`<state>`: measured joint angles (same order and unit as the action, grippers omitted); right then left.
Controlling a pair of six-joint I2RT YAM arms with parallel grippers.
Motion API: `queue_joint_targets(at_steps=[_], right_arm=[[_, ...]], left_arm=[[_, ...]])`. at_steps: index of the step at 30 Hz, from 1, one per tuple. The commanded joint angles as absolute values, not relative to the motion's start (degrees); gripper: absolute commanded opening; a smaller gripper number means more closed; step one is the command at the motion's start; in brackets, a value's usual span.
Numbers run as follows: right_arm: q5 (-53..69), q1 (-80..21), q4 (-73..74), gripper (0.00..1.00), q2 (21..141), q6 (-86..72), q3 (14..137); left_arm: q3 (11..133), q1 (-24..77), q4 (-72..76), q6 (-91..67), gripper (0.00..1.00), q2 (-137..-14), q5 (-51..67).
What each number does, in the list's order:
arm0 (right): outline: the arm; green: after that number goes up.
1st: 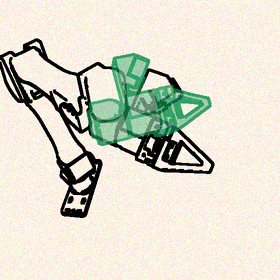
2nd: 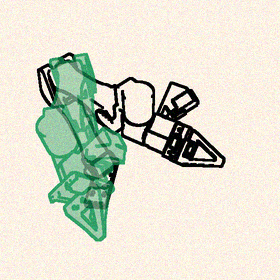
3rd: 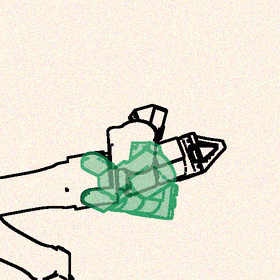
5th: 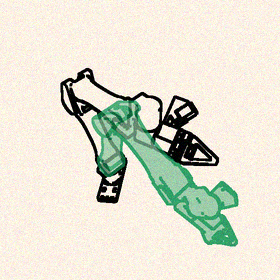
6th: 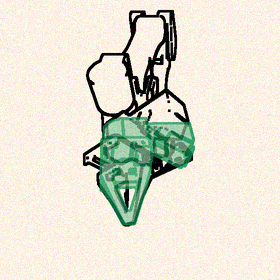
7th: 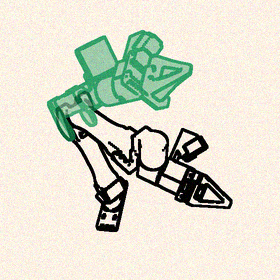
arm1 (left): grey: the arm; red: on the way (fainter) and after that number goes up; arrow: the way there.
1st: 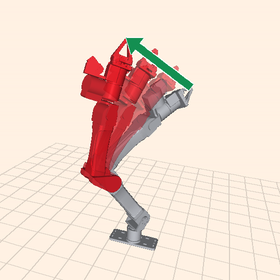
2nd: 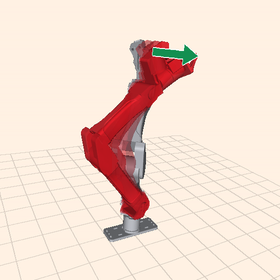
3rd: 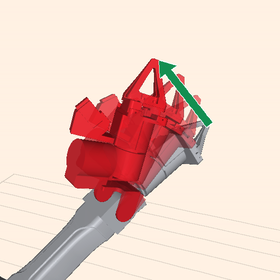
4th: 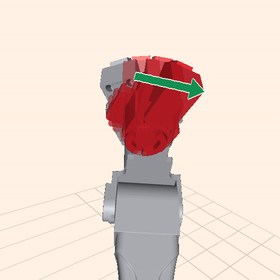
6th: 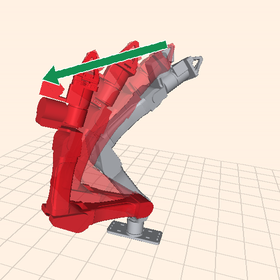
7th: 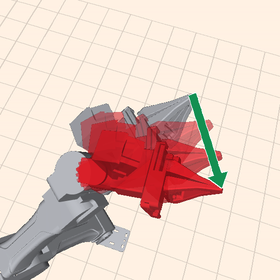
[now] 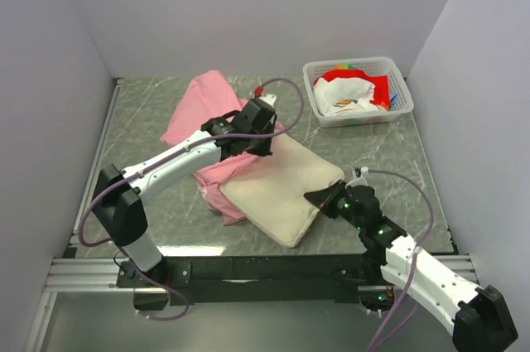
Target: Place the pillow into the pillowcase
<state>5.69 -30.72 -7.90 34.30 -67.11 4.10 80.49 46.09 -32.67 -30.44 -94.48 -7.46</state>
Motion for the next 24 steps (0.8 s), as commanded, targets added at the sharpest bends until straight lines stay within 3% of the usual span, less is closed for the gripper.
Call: queue_joint_targets(at_steps=[1, 4, 9, 12, 18, 20, 24], right_arm=[[6.85, -30.76, -7.48, 0.00, 33.67, -59.17, 19.75], [6.42, -30.85, -3.09, 0.00, 31.91, -55.30, 29.59], [5.10, -30.76, 3.07, 0.00, 33.39, -51.07, 47.33], [4.05, -30.76, 2.47, 0.00, 35.50, -50.19, 50.88], [8.44, -30.76, -5.62, 0.00, 41.57, -54.40, 41.07], [7.48, -30.76, -6.15, 0.00, 42.89, -54.32, 38.77], [7.91, -30.67, -3.27, 0.00, 43.77, -52.92, 40.23]], left_arm=[[94.46, 49.57, -40.14, -26.99, 0.01, -92.02, -10.98], [101.24, 49.83, -43.15, -25.84, 0.01, -91.06, -13.87], [100.81, 49.04, -44.73, -25.40, 0.01, -93.06, -14.68], [100.71, 50.44, -43.34, -26.19, 0.01, -93.69, -10.90], [119.50, 53.26, -48.25, -25.93, 0.01, -92.30, -12.04], [120.06, 53.17, -47.55, -25.84, 0.01, -90.89, -13.09], [109.91, 50.81, -45.80, -26.45, 0.01, -89.56, -13.29]])
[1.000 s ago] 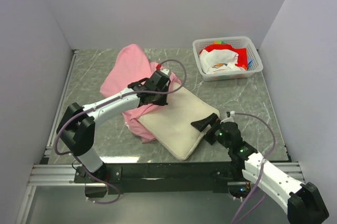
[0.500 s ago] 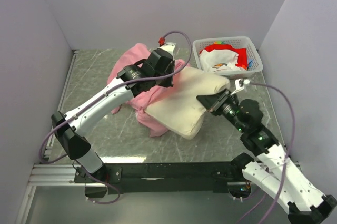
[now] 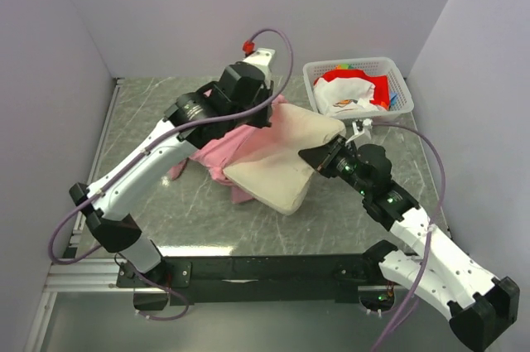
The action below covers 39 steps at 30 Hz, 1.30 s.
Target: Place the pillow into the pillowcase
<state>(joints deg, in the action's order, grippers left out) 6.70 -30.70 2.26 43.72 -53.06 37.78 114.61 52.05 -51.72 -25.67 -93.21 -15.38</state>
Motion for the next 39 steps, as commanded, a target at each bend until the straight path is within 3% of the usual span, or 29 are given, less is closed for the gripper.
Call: queue_joint_targets(at_steps=[1, 5, 10, 18, 23, 28, 32, 33, 37, 39], right_arm=[[7.30, -30.76, -2.21, 0.00, 42.64, -51.17, 41.73], [3.09, -30.59, 5.26, 0.00, 39.38, -46.07, 52.36], [0.26, -30.15, 8.53, 0.00, 37.00, -44.21, 59.06], [8.00, -29.88, -5.07, 0.00, 39.28, -54.39, 37.99], [4.94, -29.97, -3.53, 0.00, 43.06, -52.13, 30.77], [0.09, -30.67, 2.71, 0.00, 43.68, -46.24, 30.24], [-0.18, -30.76, 2.83, 0.00, 45.70, -45.00, 26.21], [1.22, -30.67, 1.42, 0.00, 46.31, -46.31, 24.80], [3.25, -30.85, -2.37, 0.00, 49.21, -47.90, 21.53], [2.90, -30.94, -1.59, 0.00, 50.18, -47.29, 21.97]], left_arm=[[107.17, 50.45, -45.18, -26.72, 0.01, -89.65, -12.75], [94.34, 49.66, -39.22, -28.38, 0.01, -89.73, -11.61], [89.21, 49.22, -36.74, -30.93, 0.01, -89.56, -8.80], [106.51, 53.70, -40.87, -31.29, 0.01, -86.14, -6.16], [110.92, 54.49, -38.76, -31.38, 0.01, -83.94, -2.20], [102.15, 54.32, -38.85, -31.11, 0.01, -84.20, -4.31], [83.82, 54.32, -34.99, -34.27, 0.01, -79.30, -7.98], [81.06, 54.32, -35.42, -34.71, 0.03, -78.67, -9.56], [70.77, 54.40, -37.18, -38.84, 0.62, -75.59, -16.34], [66.19, 54.67, -38.05, -41.13, 0.75, -72.70, -19.23]])
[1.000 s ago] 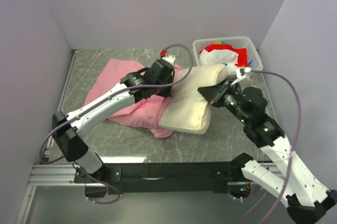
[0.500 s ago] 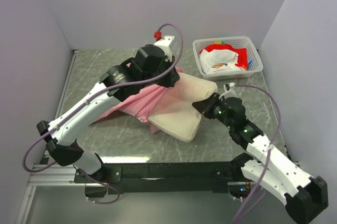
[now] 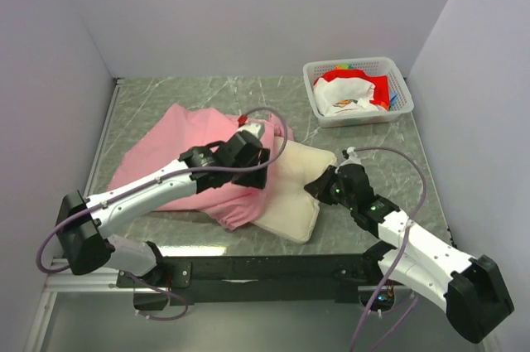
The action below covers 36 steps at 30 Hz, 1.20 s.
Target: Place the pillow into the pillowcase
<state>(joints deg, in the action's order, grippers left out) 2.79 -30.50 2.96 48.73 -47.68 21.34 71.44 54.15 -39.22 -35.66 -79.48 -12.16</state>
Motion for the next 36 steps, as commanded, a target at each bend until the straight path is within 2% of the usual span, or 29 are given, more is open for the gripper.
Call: queue_joint_targets(at_steps=[1, 5, 9, 12, 17, 19, 21, 25, 28, 31, 32, 34, 36], right_arm=[[1.86, -30.94, -0.89, 0.00, 50.19, -46.94, 22.32], [0.27, -30.76, 3.06, 0.00, 49.66, -45.71, 24.51], [0.09, -30.85, 5.27, 0.00, 49.40, -45.09, 26.98], [0.35, -30.85, 6.24, 0.00, 49.31, -44.83, 28.47], [0.97, -30.85, 6.51, 0.00, 50.18, -44.65, 29.44], [1.23, -30.85, 6.42, 0.00, 50.62, -44.65, 29.53], [1.32, -30.85, 6.33, 0.00, 50.71, -44.65, 29.44], [1.49, -30.85, 6.50, 0.00, 50.89, -44.91, 29.44], [1.76, -30.85, 6.59, 0.00, 50.63, -45.00, 29.97], [2.02, -30.76, 7.38, 0.00, 50.54, -44.91, 31.11], [2.02, -30.85, 7.47, 0.00, 50.45, -44.83, 31.29], [1.93, -30.85, 7.99, 0.00, 50.19, -44.82, 31.99], [1.50, -31.11, 8.17, 0.00, 49.84, -44.65, 32.43]], left_arm=[[64.01, 54.93, -38.84, -42.79, 0.75, -70.77, -20.81], [59.16, 57.38, -45.52, -49.03, 0.77, -66.81, -29.34], [49.68, 61.43, -44.21, -58.69, 0.70, -60.92, -30.50], [41.42, 64.15, -40.44, -67.83, 0.57, -56.26, -29.79], [30.95, 65.57, -32.73, -74.44, 0.52, -51.24, -30.50], [27.70, 65.65, -29.03, -73.32, 0.56, -51.76, -28.84], [25.24, 66.00, -19.98, -68.67, 0.66, -52.90, -27.25], [24.17, 66.36, -14.07, -67.06, 0.67, -57.03, -27.33], [24.96, 66.36, -14.94, -68.72, 0.59, -61.34, -30.05], [26.71, 66.44, -14.51, -68.04, 0.33, -63.45, -33.49], [27.24, 66.36, -13.02, -66.55, 0.17, -63.72, -31.66], [30.13, 66.53, -6.29, -59.00, 0.01, -65.12, -26.22], [34.86, 68.02, -4.06, -52.69, 0.01, -67.40, -17.87]])
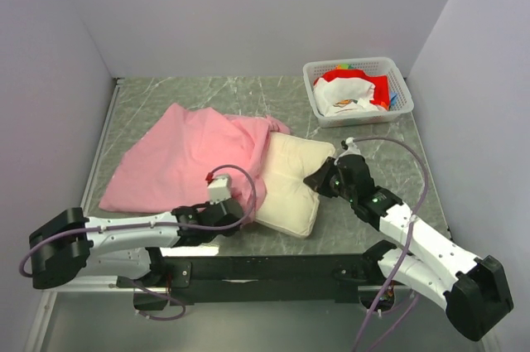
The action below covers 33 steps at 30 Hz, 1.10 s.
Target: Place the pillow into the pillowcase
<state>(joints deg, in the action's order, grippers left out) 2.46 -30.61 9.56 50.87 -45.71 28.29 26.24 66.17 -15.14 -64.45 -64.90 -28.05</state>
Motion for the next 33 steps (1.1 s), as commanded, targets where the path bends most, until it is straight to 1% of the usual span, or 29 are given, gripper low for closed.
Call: queue_joint_targets(at_steps=[1, 2, 3, 5, 6, 7, 8, 9, 10, 12, 13, 14, 15, 16, 18, 19, 20, 22, 23, 24, 25, 26, 28, 29, 31, 32, 33], right_arm=[[1.23, -31.20, 8.26, 0.00, 49.75, -44.82, 32.43], [0.71, -31.64, 8.17, 0.00, 49.66, -44.82, 32.52], [0.36, -32.60, 8.17, 0.00, 49.75, -45.00, 32.52], [-2.00, -34.62, 7.82, 0.00, 50.45, -45.61, 32.61], [-3.33, -37.15, 7.82, 0.00, 51.32, -45.79, 32.87], [-4.91, -38.48, 8.17, 0.00, 51.76, -46.23, 33.05], [-6.31, -39.45, 8.35, 0.00, 52.20, -46.40, 33.05], [-8.33, -40.33, 8.44, 0.00, 52.47, -46.58, 32.61], [-9.13, -41.04, 8.61, 0.00, 52.38, -46.84, 32.17], [-11.32, -41.04, 8.79, 0.00, 50.81, -47.20, 30.42], [-11.77, -41.04, 8.70, 0.00, 49.93, -47.20, 29.80], [-12.04, -41.04, 8.53, 0.00, 49.23, -47.02, 29.27], [-11.78, -40.96, 8.09, 0.00, 47.83, -46.67, 28.14], [-11.52, -41.04, 7.30, 0.00, 47.29, -46.41, 27.78], [-11.16, -41.31, 5.90, 0.00, 46.32, -45.62, 26.81], [-11.16, -41.48, 5.37, 0.00, 45.88, -45.35, 26.55], [-11.34, -42.18, 4.75, 0.00, 45.62, -45.09, 25.85], [-12.30, -42.62, 3.96, 0.00, 45.00, -44.65, 25.49], [-12.91, -43.15, 3.78, 0.00, 44.91, -44.56, 25.14], [-13.18, -43.24, 3.52, 0.00, 44.83, -44.30, 25.05], [-13.71, -43.42, 3.52, 0.00, 44.82, -44.21, 24.96], [-13.88, -43.77, 3.43, 0.00, 44.56, -44.12, 24.79], [-14.24, -43.94, 3.08, 0.00, 44.30, -44.03, 24.52], [-14.41, -44.03, 3.08, 0.00, 44.12, -43.95, 24.52], [-14.68, -44.21, 3.34, 0.00, 44.30, -43.77, 24.61], [-14.85, -44.12, 3.43, 0.00, 44.38, -43.68, 24.70], [-14.94, -44.21, 3.25, 0.00, 44.38, -43.59, 24.70]], left_arm=[[36.37, 70.03, -0.48, -49.95, 0.01, -68.02, -13.67], [38.21, 71.09, -0.44, -47.92, 0.01, -68.81, -10.49], [42.06, 72.93, 1.04, -44.07, 0.01, -70.82, -3.24], [45.51, 75.22, 0.71, -40.10, 0.01, -72.33, 1.82], [47.70, 76.97, 0.27, -37.21, 0.01, -72.77, 4.37], [48.07, 77.17, 0.18, -36.22, 0.01, -72.60, 5.09], [47.29, 77.17, -0.35, -36.21, 0.05, -71.99, 4.66], [46.68, 76.73, -1.92, -36.65, 0.08, -70.24, 0.83], [46.15, 76.03, -2.89, -36.91, 0.10, -69.44, 0.18], [45.18, 73.49, -6.75, -38.84, 0.25, -67.08, 0.18], [45.00, 72.69, -7.72, -39.46, 0.29, -66.10, -2.87], [45.00, 72.08, -8.52, -40.33, 0.43, -64.01, -3.07], [45.44, 71.46, -10.70, -40.95, 0.54, -63.03, -4.03], [46.14, 71.19, -11.85, -41.57, 0.60, -62.06, -5.44], [49.64, 70.84, -14.40, -41.66, 0.67, -59.60, -6.06], [51.31, 70.93, -15.98, -41.83, 0.76, -59.24, -8.67], [55.59, 70.75, -17.65, -41.92, 0.79, -58.98, -9.83], [60.09, 69.96, -22.65, -41.57, 0.80, -59.50, -13.33], [65.60, 69.35, -25.55, -43.14, 0.83, -61.50, -19.36], [68.44, 66.30, -31.84, -43.50, 0.82, -63.09, -21.51], [73.25, 64.18, -34.34, -43.42, 0.81, -64.76, -22.66], [75.30, 59.72, -36.71, -43.24, 0.81, -68.43, -24.50], [78.82, 55.48, -37.62, -40.62, 0.80, -71.96, -22.51], [79.97, 52.33, -37.79, -38.08, 0.80, -75.64, -21.72], [85.04, 50.11, -40.23, -35.26, 0.81, -80.13, -20.92], [86.90, 48.97, -41.04, -32.72, 0.82, -85.03, -20.48], [88.75, 48.69, -42.00, -31.48, 0.84, -87.25, -21.17]])
